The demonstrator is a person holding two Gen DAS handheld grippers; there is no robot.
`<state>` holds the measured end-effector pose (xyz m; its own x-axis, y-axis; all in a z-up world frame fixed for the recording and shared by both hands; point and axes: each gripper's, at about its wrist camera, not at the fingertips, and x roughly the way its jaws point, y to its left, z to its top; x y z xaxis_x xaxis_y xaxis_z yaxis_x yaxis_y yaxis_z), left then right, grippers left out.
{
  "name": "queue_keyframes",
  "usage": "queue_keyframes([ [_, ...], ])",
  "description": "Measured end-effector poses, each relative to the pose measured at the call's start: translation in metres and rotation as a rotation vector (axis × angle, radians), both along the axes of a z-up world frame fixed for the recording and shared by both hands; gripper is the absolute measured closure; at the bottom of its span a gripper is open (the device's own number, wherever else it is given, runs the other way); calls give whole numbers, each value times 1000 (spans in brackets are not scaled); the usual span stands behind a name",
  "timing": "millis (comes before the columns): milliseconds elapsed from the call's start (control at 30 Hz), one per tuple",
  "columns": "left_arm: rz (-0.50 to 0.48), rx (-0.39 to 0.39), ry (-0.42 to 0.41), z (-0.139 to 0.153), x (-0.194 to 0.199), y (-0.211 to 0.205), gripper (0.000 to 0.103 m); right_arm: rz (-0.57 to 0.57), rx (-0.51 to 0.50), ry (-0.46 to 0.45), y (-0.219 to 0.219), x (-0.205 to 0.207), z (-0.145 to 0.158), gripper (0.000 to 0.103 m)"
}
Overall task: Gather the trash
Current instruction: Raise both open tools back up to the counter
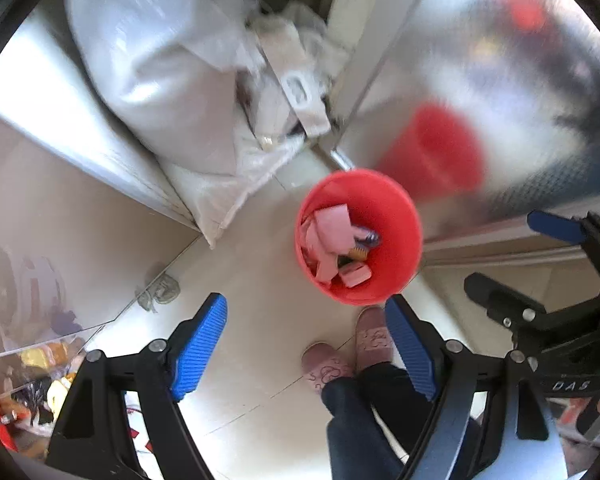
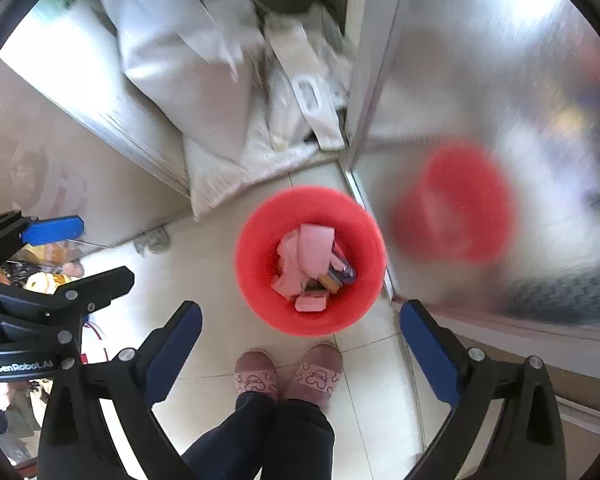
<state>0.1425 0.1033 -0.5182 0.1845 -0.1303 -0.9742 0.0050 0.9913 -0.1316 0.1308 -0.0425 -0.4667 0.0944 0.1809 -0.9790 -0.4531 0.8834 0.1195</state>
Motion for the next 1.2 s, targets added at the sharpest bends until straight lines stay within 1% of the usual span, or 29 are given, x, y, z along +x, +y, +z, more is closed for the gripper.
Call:
queue_keyframes([
  [167,21,31,-68,75,-12,3,23,28,43,-64,-1,-1,75,3],
  [300,52,29,-112,130,-19,6,23,42,54,-115,-2,-3,132,2],
  [400,62,33,-137,163,-22,5,23,42,49,-154,-3,-4,168,2],
  [500,57,62,-156,194,-25,2,23,30,34,-195,-9,-4,198,1],
  [600,44,64,-177,223,-26,-1,23,19,15,-225,-15,-4,223,1],
  [767,25,45,-209,267,-26,-9,23,2,15,-285,-28,-3,263,1],
  [900,5,29,-240,293,-16,-16,23,-22,28,-323,-38,3,291,1],
  [1100,-39,35,-282,321,19,-36,23,-75,28,-365,-55,23,315,1],
  [1200,-64,48,-304,334,41,-49,23,-102,29,-376,-66,39,320,1],
])
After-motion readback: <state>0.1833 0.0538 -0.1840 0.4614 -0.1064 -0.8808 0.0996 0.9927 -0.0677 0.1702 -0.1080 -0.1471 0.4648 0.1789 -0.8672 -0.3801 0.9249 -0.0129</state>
